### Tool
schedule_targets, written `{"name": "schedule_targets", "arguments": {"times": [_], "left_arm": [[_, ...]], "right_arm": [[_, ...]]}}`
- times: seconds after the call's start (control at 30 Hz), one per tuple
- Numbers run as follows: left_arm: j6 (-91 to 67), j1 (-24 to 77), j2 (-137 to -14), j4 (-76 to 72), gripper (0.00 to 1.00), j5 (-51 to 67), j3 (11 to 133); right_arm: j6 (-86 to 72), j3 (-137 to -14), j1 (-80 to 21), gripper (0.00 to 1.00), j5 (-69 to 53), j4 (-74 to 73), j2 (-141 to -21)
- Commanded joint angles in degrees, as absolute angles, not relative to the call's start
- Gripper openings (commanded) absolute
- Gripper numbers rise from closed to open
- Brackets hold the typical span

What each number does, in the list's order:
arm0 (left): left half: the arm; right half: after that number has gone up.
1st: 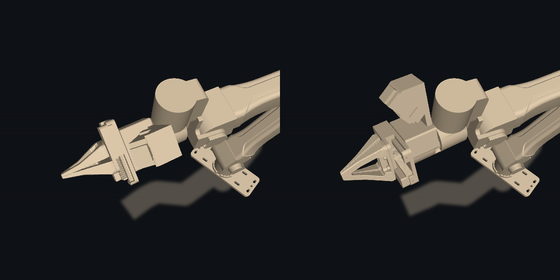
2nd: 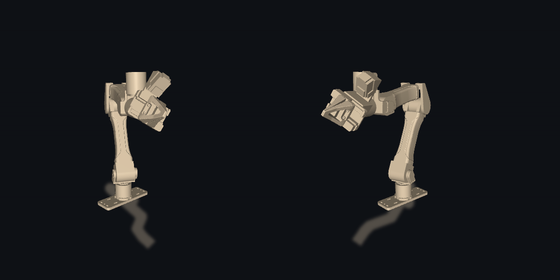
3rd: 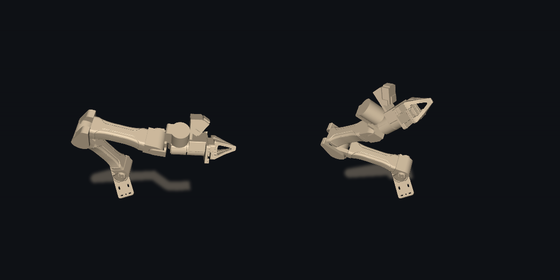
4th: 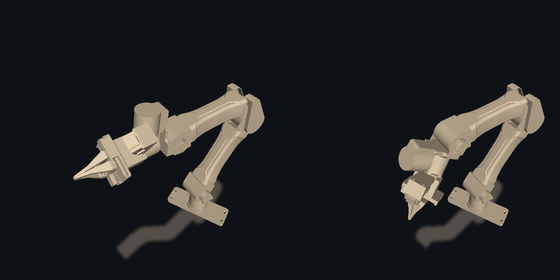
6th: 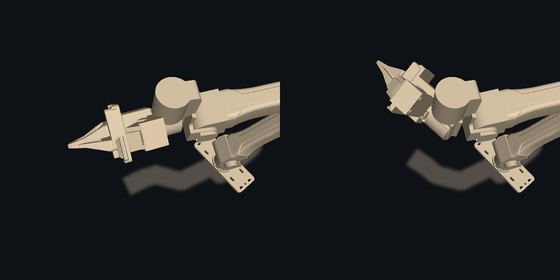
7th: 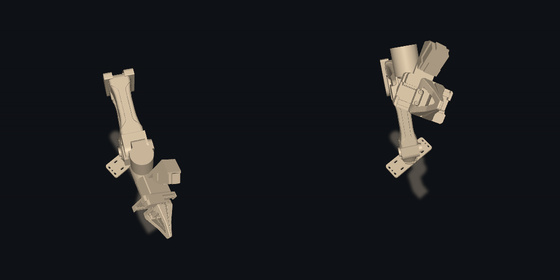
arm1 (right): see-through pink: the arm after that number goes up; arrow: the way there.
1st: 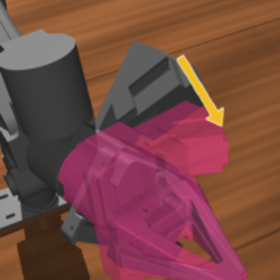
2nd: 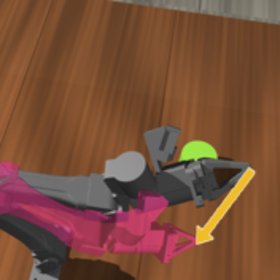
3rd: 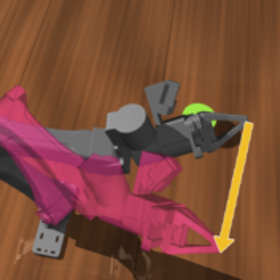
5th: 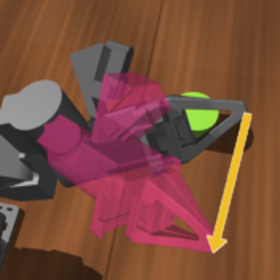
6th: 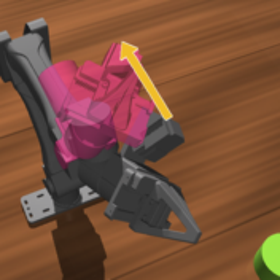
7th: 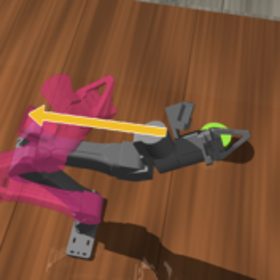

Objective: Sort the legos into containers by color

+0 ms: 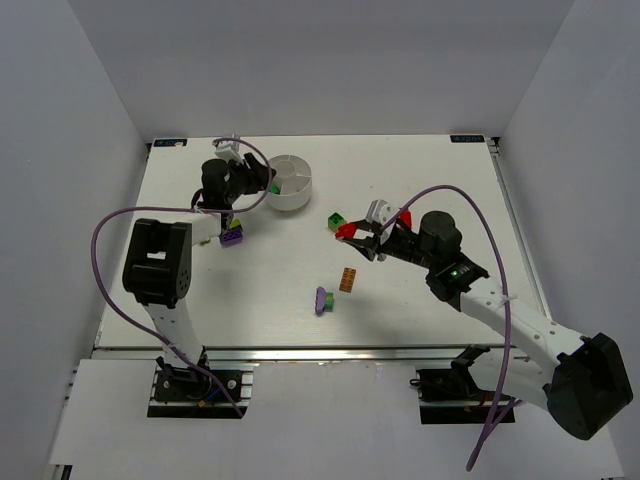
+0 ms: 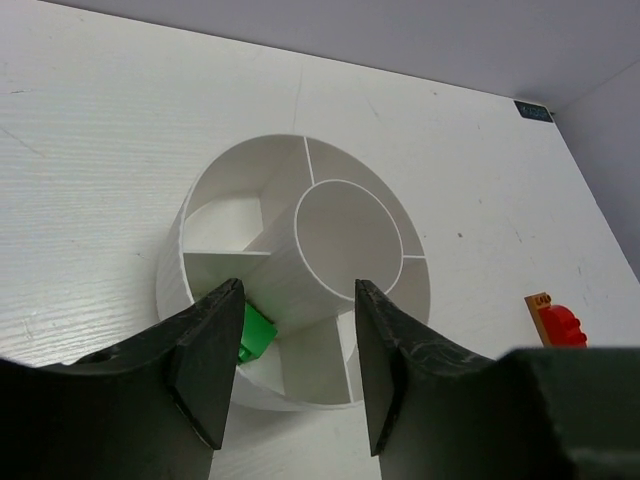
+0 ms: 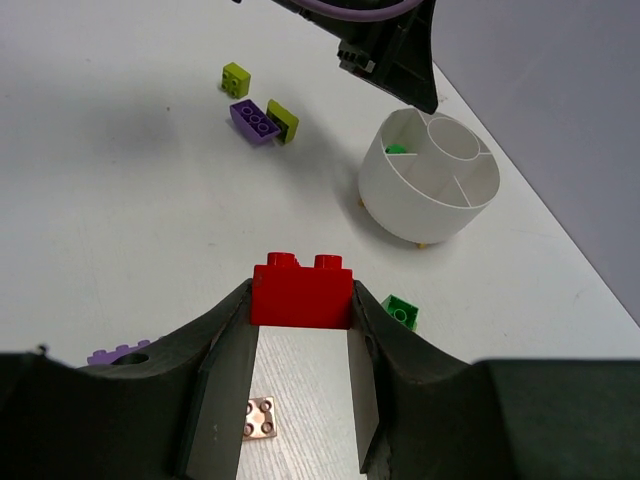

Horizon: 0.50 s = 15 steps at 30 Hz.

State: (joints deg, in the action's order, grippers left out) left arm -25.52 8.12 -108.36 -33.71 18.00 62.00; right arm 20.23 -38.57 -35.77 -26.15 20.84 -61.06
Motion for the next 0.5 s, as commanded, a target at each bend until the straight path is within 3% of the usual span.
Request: {"name": "schedule_targets", "arguments": {"times": [0.0, 0.1, 0.13, 0.2, 0.23, 0.27, 0.33, 0.4, 0.43, 0.47], "left_arm": [[-25.14, 8.35, -103.11, -31.47, 0.57, 16.70, 63.63], [-26.18, 8.35, -98.02, -28.49, 0.41, 16.87, 63.20], [-26.97, 8.26, -96.52, -27.43, 0.28, 16.87, 63.11], [-28.91, 8.26, -92.14, -25.23, 0.18, 17.57, 61.53], [-29.79, 8.17, -90.54, -24.96, 0.08, 17.67, 60.65], [-31.10, 8.17, -89.05, -24.61, 0.05, 17.75, 59.60], [-31.73, 8.26, -84.84, -23.56, 0.04, 18.89, 57.22], [-31.46, 8.26, -82.02, -20.93, 0.10, 19.77, 55.21], [-31.29, 8.26, -79.04, -20.66, 0.17, 19.78, 54.15], [-30.24, 8.26, -77.36, -19.87, 0.34, 19.51, 53.18]], "right_arm": [[19.42, -40.34, -35.07, 0.00, -27.24, 21.71, -60.47], [18.81, -40.95, -34.89, 0.00, -27.51, 21.18, -61.34], [18.72, -41.57, -34.89, 0.00, -27.60, 20.49, -61.70], [18.02, -42.36, -34.89, 0.00, -27.86, 19.69, -62.92], [17.76, -43.15, -34.89, 0.00, -27.86, 19.08, -63.36], [17.32, -43.59, -34.89, 0.00, -27.86, 18.90, -63.80], [16.61, -44.73, -34.89, 0.00, -27.95, 17.68, -65.56], [15.91, -47.89, -34.89, 0.00, -28.74, 15.92, -68.45], [15.73, -49.38, -34.89, 0.00, -28.83, 15.04, -69.68], [15.56, -52.79, -34.89, 0.00, -29.00, 12.94, -70.92]]}}
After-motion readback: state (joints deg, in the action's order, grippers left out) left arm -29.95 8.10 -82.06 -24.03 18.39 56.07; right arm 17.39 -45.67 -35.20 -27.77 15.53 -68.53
